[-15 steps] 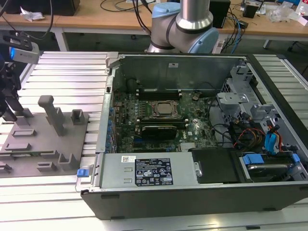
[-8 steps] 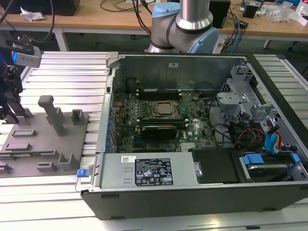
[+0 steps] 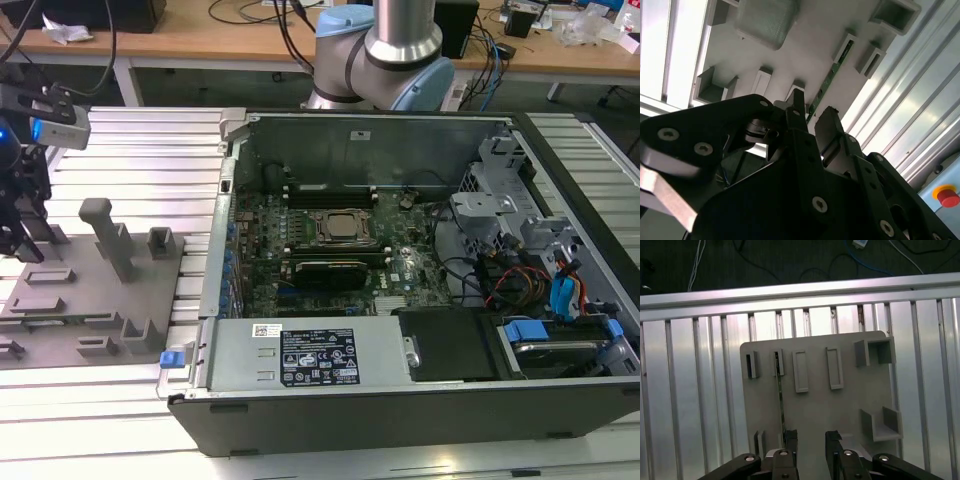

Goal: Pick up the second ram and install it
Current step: 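Pick up the second ram and move it above second insertion slot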

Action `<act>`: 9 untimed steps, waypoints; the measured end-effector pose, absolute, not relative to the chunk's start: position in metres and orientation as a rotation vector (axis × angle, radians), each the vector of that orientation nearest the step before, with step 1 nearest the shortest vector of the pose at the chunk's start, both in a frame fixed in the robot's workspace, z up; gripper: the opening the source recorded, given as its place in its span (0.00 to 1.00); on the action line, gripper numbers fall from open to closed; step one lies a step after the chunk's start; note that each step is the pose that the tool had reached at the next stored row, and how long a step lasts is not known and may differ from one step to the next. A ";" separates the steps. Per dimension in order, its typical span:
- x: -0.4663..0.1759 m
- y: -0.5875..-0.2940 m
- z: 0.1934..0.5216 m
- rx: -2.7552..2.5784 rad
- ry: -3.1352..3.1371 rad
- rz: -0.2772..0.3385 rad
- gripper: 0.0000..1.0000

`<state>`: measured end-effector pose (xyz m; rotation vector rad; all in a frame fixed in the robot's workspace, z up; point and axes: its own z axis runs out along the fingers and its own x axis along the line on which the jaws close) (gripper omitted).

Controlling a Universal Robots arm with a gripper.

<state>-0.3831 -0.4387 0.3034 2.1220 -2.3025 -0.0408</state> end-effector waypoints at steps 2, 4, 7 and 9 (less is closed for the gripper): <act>-0.383 -0.439 0.301 2.122 -2.303 -0.041 0.36; -0.383 -0.439 0.299 2.122 -2.302 -0.041 0.36; -0.383 -0.439 0.296 2.122 -2.302 -0.041 0.36; -0.383 -0.439 0.294 2.122 -2.302 -0.041 0.36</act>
